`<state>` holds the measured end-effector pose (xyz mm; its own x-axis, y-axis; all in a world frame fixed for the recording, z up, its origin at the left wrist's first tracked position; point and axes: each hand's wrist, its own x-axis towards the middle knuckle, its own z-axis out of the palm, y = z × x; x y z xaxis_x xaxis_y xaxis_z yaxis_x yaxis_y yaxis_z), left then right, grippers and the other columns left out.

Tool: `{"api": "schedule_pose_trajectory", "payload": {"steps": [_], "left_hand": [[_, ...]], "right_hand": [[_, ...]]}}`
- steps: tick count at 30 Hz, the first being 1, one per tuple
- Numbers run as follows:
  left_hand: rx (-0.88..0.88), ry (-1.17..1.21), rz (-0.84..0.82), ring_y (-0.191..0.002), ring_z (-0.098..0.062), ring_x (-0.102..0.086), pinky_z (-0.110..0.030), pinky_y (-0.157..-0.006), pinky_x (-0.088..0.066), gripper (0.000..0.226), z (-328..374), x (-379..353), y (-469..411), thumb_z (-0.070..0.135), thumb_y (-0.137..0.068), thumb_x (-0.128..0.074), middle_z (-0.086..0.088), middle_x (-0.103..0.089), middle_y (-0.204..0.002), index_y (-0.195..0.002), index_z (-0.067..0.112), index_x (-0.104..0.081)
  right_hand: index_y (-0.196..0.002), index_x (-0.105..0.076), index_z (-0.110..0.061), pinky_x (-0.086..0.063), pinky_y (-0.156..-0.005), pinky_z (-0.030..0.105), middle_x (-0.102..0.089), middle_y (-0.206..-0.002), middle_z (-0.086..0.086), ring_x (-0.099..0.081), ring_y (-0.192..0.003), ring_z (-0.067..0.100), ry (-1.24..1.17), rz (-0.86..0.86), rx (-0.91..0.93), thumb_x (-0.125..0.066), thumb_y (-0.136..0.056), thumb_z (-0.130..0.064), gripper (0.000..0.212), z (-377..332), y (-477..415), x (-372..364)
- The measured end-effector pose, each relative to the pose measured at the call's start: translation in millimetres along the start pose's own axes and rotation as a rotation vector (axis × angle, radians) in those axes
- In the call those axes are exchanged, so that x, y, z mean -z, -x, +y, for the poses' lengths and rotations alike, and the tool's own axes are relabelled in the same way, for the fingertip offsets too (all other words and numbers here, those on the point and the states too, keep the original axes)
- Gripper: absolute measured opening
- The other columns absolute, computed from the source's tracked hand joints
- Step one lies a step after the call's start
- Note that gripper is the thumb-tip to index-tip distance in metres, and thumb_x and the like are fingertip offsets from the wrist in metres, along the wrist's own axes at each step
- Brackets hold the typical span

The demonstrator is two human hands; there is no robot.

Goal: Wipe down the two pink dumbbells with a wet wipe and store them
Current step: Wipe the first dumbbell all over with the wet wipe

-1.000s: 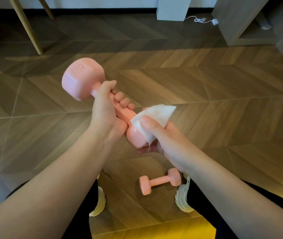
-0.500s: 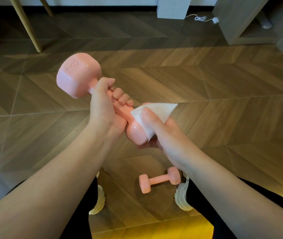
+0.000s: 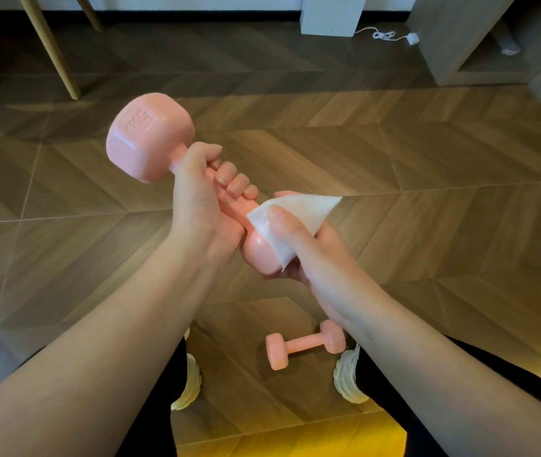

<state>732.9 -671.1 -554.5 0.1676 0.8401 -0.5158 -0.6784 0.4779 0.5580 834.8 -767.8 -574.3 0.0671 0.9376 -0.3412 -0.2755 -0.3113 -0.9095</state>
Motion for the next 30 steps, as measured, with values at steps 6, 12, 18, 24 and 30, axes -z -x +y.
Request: {"api": "schedule_pose_trajectory", "payload": {"steps": [6,12,18,24,30], "left_hand": [[0.006,0.039,-0.007,-0.041,-0.01,-0.022,-0.023,-0.044,-0.028,0.032,4.0,3.0,-3.0,0.015,-0.091,-0.046,0.008,-0.023,-0.049,-0.063,0.022,-0.033],[0.017,0.045,0.024,-0.04,-0.01,-0.024,-0.023,-0.042,-0.03,0.033,-1.9,4.3,-0.8,0.016,-0.092,-0.047,0.008,-0.024,-0.049,-0.063,0.021,-0.032],[-0.006,-0.009,-0.018,-0.04,-0.011,-0.021,-0.022,-0.042,-0.029,0.032,-4.8,-0.6,0.4,0.014,-0.092,-0.045,0.007,-0.022,-0.048,-0.064,0.021,-0.031],[0.013,0.065,-0.069,-0.039,-0.01,-0.023,-0.023,-0.041,-0.03,0.033,1.8,2.1,-3.8,0.014,-0.091,-0.044,0.008,-0.024,-0.046,-0.061,0.021,-0.033],[-0.01,-0.056,0.031,-0.044,-0.01,-0.041,-0.023,-0.051,-0.041,0.027,-0.4,4.0,-0.8,0.019,-0.091,-0.057,0.006,-0.043,-0.053,-0.069,0.019,-0.042]], "right_hand": [[-0.135,-0.048,-0.017,-0.059,-0.077,0.044,-0.063,-0.123,0.022,-0.065,-0.108,0.037,-0.134,-0.18,-0.198,-0.063,-0.082,-0.045,0.061,-7.8,6.7,10.0],[-0.108,-0.052,0.013,-0.055,-0.062,0.037,-0.059,-0.097,0.04,-0.066,-0.075,0.039,0.122,-0.1,0.035,-0.071,-0.088,-0.016,0.041,-4.0,7.6,3.2],[-0.116,-0.059,-0.02,-0.057,-0.055,0.031,-0.073,-0.088,0.006,-0.07,-0.073,0.025,-0.026,0.027,-0.146,-0.067,-0.078,-0.05,0.049,-1.9,2.3,-0.7],[-0.13,-0.054,-0.013,-0.06,-0.068,0.039,-0.062,-0.118,0.027,-0.064,-0.098,0.036,-0.249,-0.157,-0.243,-0.058,-0.083,-0.052,0.061,-9.0,4.6,13.3],[-0.133,-0.049,-0.01,-0.059,-0.073,0.038,-0.062,-0.122,0.027,-0.067,-0.099,0.036,-0.188,-0.204,-0.195,-0.066,-0.085,-0.038,0.058,-5.3,7.6,11.8]]}}
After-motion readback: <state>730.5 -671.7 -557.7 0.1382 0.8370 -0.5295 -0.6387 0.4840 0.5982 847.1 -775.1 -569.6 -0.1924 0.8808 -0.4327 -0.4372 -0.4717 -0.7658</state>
